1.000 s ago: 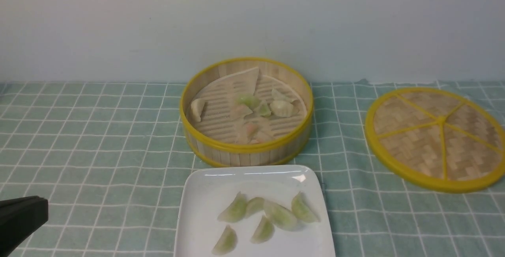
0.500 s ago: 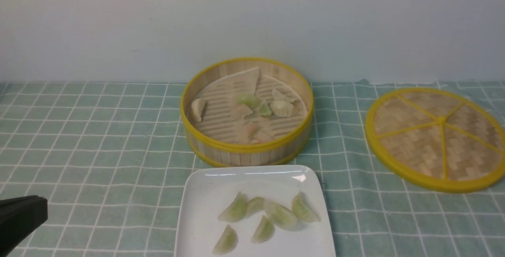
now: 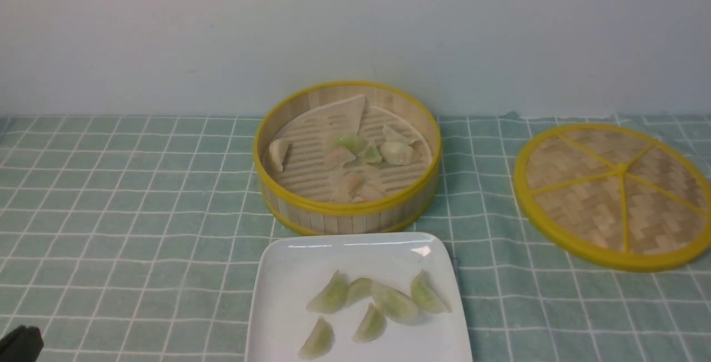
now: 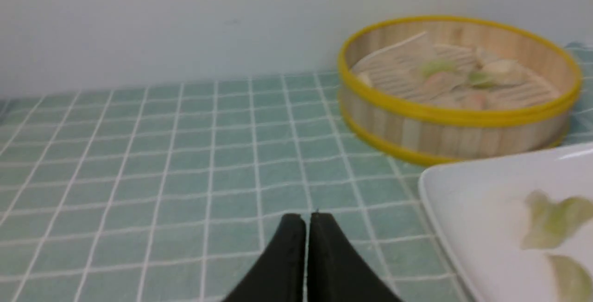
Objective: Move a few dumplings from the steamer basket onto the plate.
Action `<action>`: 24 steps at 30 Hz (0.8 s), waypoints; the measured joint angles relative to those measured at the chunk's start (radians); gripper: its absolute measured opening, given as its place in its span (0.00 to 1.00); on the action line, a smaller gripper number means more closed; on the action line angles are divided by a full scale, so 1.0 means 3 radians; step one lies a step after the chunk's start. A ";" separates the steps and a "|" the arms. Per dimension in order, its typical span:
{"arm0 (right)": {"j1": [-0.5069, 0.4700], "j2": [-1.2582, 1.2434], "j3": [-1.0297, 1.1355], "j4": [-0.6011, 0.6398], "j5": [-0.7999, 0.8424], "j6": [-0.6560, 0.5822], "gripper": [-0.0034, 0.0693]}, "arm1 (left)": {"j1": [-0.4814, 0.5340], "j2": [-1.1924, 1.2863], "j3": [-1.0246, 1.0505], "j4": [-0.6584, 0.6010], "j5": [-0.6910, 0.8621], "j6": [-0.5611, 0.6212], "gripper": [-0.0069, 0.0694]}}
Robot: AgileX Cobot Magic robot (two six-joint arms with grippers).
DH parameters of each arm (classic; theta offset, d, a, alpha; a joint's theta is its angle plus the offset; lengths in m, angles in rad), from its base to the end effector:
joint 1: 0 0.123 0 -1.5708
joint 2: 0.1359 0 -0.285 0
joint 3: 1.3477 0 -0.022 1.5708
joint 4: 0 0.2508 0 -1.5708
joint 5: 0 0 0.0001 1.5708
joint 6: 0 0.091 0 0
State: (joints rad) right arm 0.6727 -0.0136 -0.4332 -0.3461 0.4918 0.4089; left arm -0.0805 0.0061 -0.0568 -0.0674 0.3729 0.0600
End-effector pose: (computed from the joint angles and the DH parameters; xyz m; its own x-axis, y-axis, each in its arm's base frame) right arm 0.0180 -0.0043 0.3103 0.0028 0.1296 -0.9916 -0.4928 0.8630 0.1114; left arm 0.0514 -0.0064 0.1984 -0.2316 0.0159 -0.9727 0.1035 0.9946 -0.0084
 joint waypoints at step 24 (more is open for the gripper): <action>0.0000 0.0000 0.0004 0.0000 0.0003 -0.0003 0.03 | 0.0137 -0.0057 0.0285 -0.0027 0.0010 0.0059 0.08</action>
State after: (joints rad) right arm 0.6727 -0.0136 -0.4320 -0.3461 0.4927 0.4080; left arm -0.0394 -0.0109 0.0289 -0.0756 0.3759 0.0778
